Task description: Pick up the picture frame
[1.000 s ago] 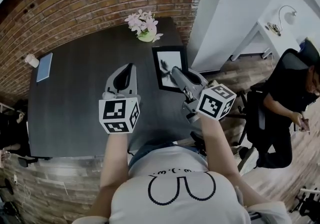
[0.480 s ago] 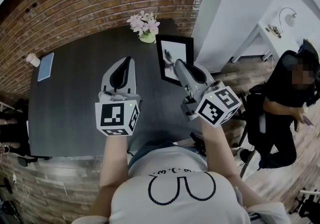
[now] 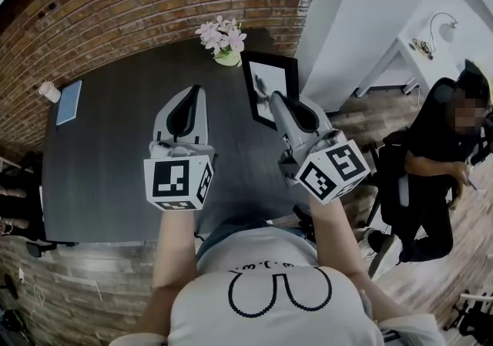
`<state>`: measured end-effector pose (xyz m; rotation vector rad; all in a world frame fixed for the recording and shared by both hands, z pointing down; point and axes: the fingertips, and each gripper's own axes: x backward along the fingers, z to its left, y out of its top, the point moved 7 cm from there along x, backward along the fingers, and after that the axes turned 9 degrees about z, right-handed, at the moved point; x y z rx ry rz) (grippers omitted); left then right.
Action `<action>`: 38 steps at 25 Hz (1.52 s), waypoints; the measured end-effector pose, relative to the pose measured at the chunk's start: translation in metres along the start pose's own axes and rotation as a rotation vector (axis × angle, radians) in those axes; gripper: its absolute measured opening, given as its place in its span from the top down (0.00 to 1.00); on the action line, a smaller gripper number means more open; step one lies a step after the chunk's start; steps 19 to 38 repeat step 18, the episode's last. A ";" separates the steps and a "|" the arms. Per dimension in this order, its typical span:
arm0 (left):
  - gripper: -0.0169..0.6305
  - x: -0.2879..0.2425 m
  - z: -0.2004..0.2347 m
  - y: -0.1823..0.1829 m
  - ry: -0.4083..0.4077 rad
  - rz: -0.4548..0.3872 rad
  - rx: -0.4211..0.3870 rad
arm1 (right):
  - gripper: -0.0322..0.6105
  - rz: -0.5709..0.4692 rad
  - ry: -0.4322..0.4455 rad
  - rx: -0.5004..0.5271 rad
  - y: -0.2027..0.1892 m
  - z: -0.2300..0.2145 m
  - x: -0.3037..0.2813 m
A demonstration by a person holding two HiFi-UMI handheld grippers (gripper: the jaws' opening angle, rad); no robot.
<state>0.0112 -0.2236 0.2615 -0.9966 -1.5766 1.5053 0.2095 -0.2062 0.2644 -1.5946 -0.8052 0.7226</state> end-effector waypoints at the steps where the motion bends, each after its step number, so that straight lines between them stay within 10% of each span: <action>1: 0.98 0.000 0.000 0.000 -0.001 -0.001 0.001 | 0.93 0.001 0.000 0.001 0.000 0.000 0.000; 38: 0.98 -0.002 0.003 -0.002 -0.009 0.007 0.013 | 0.93 0.009 0.001 0.014 -0.002 0.000 -0.004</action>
